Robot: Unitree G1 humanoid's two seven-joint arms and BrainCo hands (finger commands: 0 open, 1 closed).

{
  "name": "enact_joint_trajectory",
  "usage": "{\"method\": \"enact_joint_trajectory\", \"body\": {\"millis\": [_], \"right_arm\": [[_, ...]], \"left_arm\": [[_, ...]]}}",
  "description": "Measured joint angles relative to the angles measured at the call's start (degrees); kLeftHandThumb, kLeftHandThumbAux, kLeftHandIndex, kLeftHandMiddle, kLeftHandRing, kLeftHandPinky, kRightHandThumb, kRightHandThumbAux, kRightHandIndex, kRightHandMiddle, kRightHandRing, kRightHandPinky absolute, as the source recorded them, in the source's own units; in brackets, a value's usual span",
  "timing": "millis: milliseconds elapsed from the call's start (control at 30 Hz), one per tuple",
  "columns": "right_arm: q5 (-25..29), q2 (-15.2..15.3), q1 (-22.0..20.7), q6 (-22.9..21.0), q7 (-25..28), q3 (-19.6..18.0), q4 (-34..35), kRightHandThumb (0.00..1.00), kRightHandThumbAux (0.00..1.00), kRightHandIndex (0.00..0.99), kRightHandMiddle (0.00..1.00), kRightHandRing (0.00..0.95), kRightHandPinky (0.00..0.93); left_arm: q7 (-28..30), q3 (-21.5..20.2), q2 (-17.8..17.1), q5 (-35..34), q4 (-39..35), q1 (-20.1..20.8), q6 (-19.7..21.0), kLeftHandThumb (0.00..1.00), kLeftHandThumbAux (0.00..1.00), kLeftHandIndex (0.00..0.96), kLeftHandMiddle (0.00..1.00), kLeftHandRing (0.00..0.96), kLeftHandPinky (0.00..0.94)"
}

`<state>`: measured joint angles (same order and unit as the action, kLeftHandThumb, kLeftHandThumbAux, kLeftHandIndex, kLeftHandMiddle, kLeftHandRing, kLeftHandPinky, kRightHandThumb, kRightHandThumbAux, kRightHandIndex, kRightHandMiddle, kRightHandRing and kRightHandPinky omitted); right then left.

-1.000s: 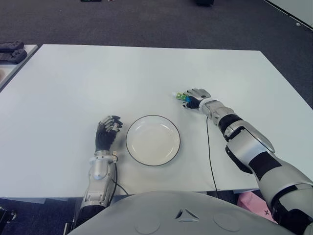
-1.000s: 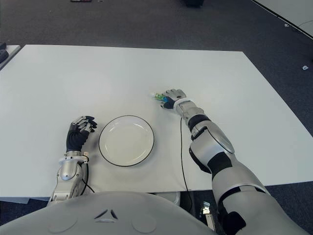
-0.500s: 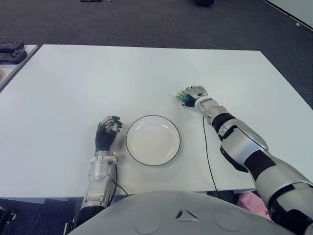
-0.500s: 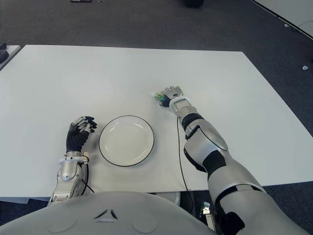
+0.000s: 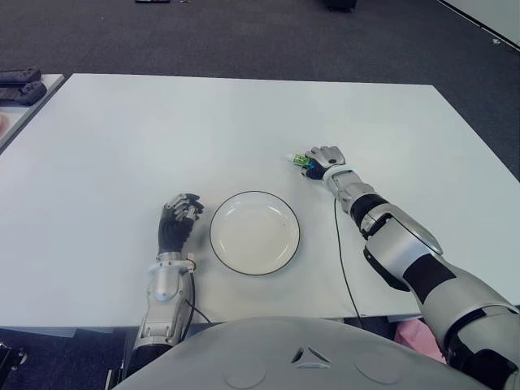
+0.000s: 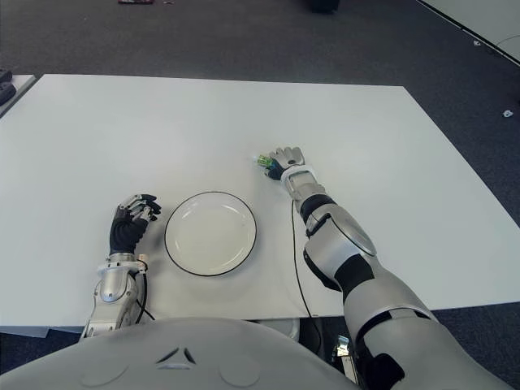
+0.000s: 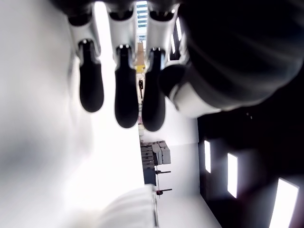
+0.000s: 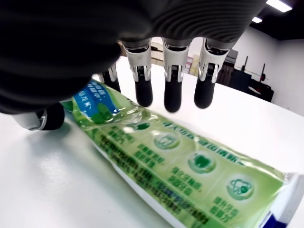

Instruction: Put the toothpaste on the table into the plate.

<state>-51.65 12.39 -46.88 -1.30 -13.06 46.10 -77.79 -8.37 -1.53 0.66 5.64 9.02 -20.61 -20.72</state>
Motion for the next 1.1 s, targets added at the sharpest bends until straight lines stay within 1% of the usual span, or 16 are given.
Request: {"method": "enact_joint_trajectory", "body": {"millis": [67, 100, 133, 200, 300, 333, 400, 600, 1100], "right_arm": [[0.0, 0.0, 0.3, -0.1, -1.0, -0.1, 0.0, 0.653, 0.699, 0.363, 0.357, 0.347, 0.397], [0.0, 0.0, 0.5, -0.2, -1.6, -0.2, 0.0, 0.72, 0.691, 0.381, 0.411, 0.419, 0.445], [0.0, 0.1, 0.7, -0.3, -2.3, -0.3, 0.0, 0.744, 0.689, 0.387, 0.43, 0.445, 0.462], [0.0, 0.1, 1.0, -0.4, -3.4, -0.7, 0.0, 0.801, 0.682, 0.401, 0.483, 0.53, 0.533], [0.2, 0.1, 1.3, -0.3, -4.4, -1.6, 0.0, 0.827, 0.68, 0.402, 0.517, 0.607, 0.614], [0.2, 0.1, 1.3, -0.3, -4.5, -1.9, 0.0, 0.83, 0.68, 0.403, 0.52, 0.616, 0.626], [0.4, 0.1, 1.3, -0.1, -4.6, -2.7, 0.0, 0.837, 0.679, 0.406, 0.523, 0.66, 0.681], [1.6, 0.1, 1.3, 0.5, -4.6, -4.8, 0.0, 0.841, 0.68, 0.407, 0.525, 0.718, 0.748], [4.2, 0.1, 1.9, 2.8, -5.7, -8.8, 0.1, 0.841, 0.68, 0.409, 0.548, 0.771, 0.792]], "left_arm": [[0.0, 0.0, 0.0, 0.0, -0.1, 0.1, 0.1, 0.703, 0.723, 0.429, 0.53, 0.531, 0.53], [0.0, 0.0, 0.0, 0.0, -0.1, 0.0, 0.1, 0.703, 0.723, 0.429, 0.531, 0.533, 0.535], [0.0, 0.0, 0.0, -0.1, -0.2, 0.0, 0.0, 0.703, 0.723, 0.429, 0.531, 0.534, 0.537], [0.0, 0.0, 0.0, -0.1, -0.2, 0.0, 0.0, 0.703, 0.723, 0.429, 0.533, 0.538, 0.541], [0.0, 0.0, 0.0, -0.1, -0.2, 0.1, 0.0, 0.703, 0.722, 0.429, 0.535, 0.541, 0.541], [0.0, 0.0, 0.0, -0.1, -0.2, 0.1, 0.0, 0.703, 0.722, 0.429, 0.535, 0.541, 0.541], [0.0, -0.1, 0.0, -0.1, -0.1, 0.1, -0.1, 0.703, 0.722, 0.429, 0.534, 0.538, 0.531], [0.0, -0.2, 0.0, -0.3, -0.1, 0.4, -0.2, 0.703, 0.722, 0.429, 0.534, 0.535, 0.529], [0.0, -0.3, -0.1, -0.6, 0.5, 1.0, -0.8, 0.704, 0.722, 0.429, 0.536, 0.536, 0.535]]}}
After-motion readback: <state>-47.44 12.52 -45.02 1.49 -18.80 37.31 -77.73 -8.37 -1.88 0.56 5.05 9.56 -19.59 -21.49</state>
